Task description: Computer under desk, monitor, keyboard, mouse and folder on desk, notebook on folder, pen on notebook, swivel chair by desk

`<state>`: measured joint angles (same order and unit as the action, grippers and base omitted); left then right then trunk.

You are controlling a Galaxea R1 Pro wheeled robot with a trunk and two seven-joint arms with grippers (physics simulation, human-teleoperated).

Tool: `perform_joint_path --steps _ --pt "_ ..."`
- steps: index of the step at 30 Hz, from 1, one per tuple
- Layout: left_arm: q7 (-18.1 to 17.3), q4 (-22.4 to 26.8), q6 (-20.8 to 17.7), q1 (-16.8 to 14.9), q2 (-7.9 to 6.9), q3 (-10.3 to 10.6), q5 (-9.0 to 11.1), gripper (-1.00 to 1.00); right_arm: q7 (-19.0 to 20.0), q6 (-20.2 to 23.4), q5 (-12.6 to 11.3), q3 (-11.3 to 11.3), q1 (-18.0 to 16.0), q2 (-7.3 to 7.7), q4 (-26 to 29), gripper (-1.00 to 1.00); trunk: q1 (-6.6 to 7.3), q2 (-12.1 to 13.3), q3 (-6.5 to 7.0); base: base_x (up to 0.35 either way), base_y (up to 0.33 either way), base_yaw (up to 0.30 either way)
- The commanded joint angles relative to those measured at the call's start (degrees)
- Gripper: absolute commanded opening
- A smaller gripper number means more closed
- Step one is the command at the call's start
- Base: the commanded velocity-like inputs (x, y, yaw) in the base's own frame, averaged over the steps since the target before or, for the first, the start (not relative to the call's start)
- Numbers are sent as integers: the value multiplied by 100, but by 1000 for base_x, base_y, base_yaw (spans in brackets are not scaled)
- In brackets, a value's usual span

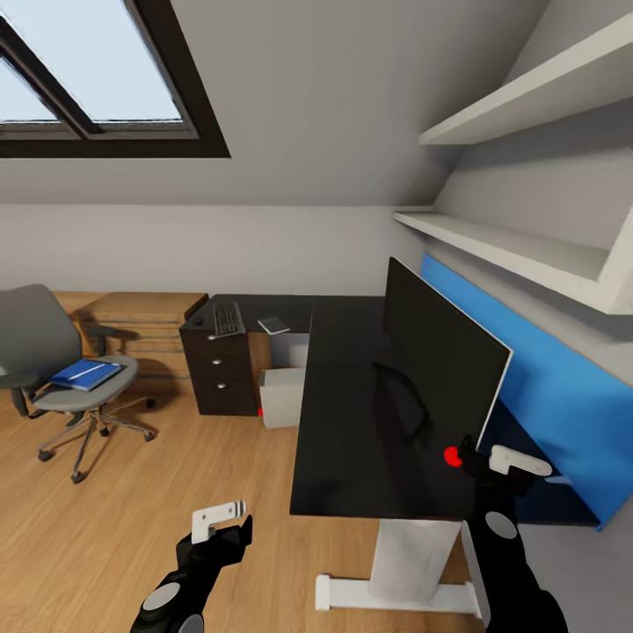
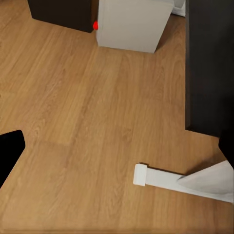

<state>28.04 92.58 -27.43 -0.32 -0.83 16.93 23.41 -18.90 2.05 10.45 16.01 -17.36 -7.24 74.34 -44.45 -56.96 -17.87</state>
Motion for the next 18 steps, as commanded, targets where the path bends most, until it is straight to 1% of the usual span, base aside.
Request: perform_joint_path --steps 1,9,12,16,18 --pt "53 7 -12 -3 -6 12 53 100 -6 18 55 8 -4 -5 2 100 0 -5 -6 -35 0 0" --pt "54 -1 -16 -3 -5 12 53 100 60 15 54 8 -4 1 1 100 0 -5 -6 -9 0 0" --pt "53 -3 -17 -3 -5 12 55 100 238 15 57 9 -4 3 1 100 0 -5 -6 19 8 0" --pt "53 -3 -17 -3 -5 12 54 100 541 15 62 15 -4 3 1 100 0 -5 -6 164 120 0" --pt "52 -5 -17 -3 -5 12 56 100 609 10 62 16 -4 3 1 100 0 -5 -6 220 165 0"
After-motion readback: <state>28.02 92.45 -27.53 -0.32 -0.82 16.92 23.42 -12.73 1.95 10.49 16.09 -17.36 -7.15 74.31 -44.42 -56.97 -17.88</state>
